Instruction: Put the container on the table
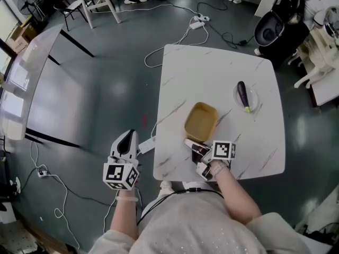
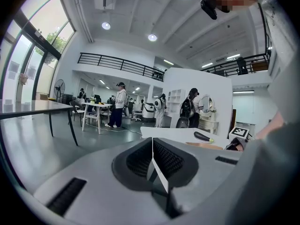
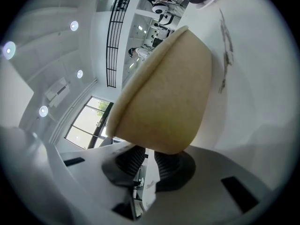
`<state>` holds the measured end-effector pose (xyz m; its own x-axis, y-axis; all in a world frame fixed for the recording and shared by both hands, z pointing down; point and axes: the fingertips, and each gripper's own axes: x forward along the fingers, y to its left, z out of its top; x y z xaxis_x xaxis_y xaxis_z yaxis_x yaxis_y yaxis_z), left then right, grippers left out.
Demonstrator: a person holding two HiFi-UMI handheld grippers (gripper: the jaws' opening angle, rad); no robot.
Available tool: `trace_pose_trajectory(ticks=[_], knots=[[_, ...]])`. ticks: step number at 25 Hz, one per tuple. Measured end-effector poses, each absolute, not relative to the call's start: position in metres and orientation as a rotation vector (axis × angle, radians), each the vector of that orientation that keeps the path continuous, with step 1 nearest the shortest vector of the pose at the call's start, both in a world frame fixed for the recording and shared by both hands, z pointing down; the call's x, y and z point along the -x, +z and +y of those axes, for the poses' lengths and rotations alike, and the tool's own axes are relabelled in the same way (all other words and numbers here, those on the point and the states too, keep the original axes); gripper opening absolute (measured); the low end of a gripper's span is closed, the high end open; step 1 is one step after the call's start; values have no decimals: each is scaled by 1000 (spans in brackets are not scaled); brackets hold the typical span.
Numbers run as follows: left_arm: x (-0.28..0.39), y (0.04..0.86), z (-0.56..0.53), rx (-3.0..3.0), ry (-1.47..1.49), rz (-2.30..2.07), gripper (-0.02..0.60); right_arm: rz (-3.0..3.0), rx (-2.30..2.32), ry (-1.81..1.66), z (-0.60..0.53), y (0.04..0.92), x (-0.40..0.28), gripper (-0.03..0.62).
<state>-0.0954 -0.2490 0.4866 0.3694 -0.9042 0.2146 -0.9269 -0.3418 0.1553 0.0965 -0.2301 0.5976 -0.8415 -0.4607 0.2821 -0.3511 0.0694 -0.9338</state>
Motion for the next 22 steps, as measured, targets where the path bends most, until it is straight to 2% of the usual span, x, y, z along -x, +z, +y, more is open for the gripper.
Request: trace_pose_trajectory(ticks=[8,22], knots=[[92,485,-246,-2379,120,-1628,8,2061,823,-2001,-226,599,-102,21],[89,480,-240,-2390,123,-1626,8,1808,761,-2089,-214,604,-108,8]])
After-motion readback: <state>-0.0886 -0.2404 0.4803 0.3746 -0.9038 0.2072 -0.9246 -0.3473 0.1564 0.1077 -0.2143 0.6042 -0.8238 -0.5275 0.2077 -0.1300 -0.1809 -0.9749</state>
